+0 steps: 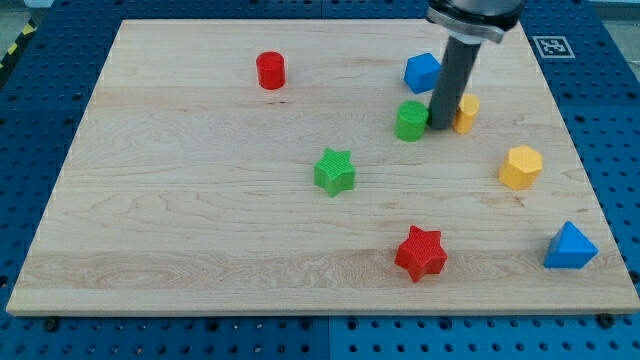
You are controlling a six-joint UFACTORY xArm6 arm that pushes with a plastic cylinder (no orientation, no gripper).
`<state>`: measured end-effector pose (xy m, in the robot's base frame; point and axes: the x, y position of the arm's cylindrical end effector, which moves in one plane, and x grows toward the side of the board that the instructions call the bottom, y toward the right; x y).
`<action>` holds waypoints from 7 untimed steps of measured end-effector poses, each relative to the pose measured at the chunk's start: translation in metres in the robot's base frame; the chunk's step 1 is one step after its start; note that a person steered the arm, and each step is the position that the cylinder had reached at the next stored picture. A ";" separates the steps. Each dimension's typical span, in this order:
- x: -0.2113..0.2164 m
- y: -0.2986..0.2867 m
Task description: Move the green circle to the top side of the green star
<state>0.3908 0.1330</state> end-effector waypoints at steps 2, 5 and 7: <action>-0.010 -0.067; -0.008 -0.073; 0.023 -0.066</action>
<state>0.4134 0.0675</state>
